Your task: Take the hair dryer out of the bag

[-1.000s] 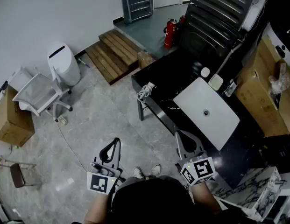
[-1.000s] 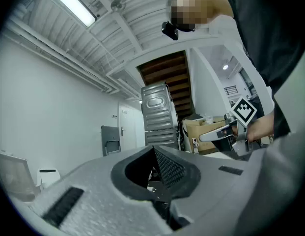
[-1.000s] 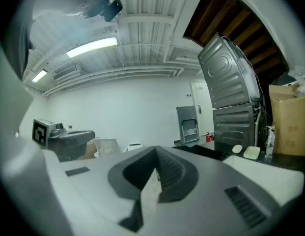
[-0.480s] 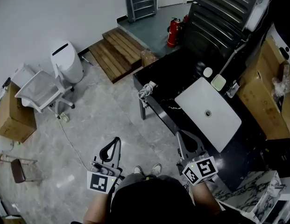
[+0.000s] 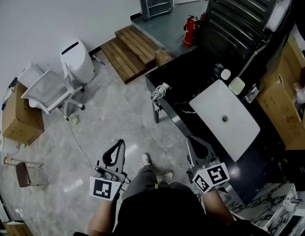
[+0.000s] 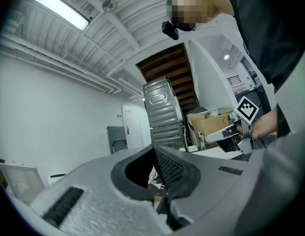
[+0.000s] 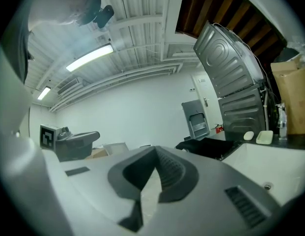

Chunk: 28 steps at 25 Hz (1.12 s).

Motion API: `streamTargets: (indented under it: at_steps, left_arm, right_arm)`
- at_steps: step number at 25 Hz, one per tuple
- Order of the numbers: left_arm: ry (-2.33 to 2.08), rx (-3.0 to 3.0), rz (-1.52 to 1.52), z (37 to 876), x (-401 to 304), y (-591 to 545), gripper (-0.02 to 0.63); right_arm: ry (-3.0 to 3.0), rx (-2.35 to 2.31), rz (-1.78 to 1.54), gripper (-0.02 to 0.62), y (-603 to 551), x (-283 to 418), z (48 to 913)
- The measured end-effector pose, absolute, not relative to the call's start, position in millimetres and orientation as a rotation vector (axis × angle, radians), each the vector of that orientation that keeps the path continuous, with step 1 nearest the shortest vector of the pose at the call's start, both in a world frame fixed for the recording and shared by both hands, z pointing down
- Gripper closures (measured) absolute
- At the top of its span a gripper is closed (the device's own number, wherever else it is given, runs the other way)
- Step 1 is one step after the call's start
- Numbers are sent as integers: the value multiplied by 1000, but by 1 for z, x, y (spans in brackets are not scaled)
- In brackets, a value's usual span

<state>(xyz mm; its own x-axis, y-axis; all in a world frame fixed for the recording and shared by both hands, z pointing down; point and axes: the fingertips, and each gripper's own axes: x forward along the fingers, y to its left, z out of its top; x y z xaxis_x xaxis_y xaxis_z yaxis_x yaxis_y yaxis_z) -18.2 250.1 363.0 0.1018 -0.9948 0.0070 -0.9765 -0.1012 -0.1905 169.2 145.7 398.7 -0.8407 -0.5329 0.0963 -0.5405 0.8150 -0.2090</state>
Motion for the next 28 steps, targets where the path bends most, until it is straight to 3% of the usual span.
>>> streamTargets:
  at_steps: [12,28]
  left_arm:
    - [1931,-2389,-127,397,-39,160,584]
    - [1831,-2569,-76,407,-136,34,583]
  right_arm:
    - [-2832,982,360,583,90,157,421]
    - [-2748,1035,336,583,-13,44,416]
